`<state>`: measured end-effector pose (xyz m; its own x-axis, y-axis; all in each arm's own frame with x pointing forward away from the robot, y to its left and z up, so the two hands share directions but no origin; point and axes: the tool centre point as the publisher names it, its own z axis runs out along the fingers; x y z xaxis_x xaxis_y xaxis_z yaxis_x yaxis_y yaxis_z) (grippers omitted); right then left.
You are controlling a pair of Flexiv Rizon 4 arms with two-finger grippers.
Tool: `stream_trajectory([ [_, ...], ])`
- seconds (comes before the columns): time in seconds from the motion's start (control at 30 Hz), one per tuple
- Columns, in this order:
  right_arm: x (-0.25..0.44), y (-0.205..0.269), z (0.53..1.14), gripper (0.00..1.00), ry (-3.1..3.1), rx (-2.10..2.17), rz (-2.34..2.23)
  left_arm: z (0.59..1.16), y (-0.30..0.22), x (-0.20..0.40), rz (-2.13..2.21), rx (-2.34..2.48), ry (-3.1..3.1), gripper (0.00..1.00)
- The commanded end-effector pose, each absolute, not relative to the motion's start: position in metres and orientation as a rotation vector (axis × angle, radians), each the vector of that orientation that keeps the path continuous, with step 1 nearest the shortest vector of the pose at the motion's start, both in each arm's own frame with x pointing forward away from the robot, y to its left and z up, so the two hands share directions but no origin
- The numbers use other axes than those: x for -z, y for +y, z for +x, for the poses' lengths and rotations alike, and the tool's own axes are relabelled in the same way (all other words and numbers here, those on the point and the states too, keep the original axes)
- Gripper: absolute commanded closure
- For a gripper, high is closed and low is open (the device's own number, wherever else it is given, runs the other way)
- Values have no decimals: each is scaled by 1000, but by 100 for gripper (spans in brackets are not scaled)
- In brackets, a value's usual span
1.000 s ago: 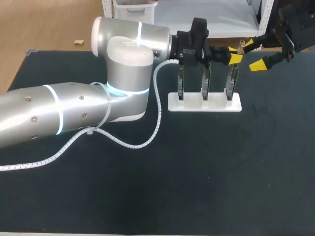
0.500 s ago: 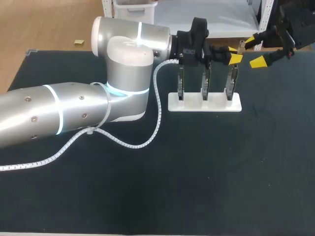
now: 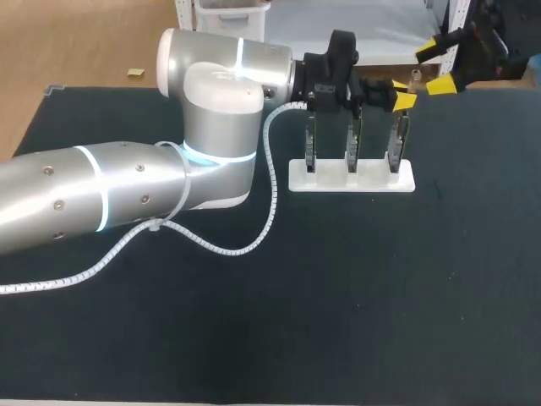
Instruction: Pick up the optical module with the left hand, and insert it into the network port with the right hand.
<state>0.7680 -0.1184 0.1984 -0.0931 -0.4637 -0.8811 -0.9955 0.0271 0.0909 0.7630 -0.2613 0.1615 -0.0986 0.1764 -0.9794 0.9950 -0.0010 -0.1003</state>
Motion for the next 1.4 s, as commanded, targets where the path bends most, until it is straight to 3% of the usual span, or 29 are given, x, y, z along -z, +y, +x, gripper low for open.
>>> stream_trajectory([
  [0.03, -200, -111, 768, 0, 1647, -1003, -1514, 765, -262, -162, 1302, 1204, 1413, 100],
  [1.4, -194, -105, 759, 0, 1636, -1012, -1583, 765, -262, -162, 1302, 1204, 1413, 100],
])
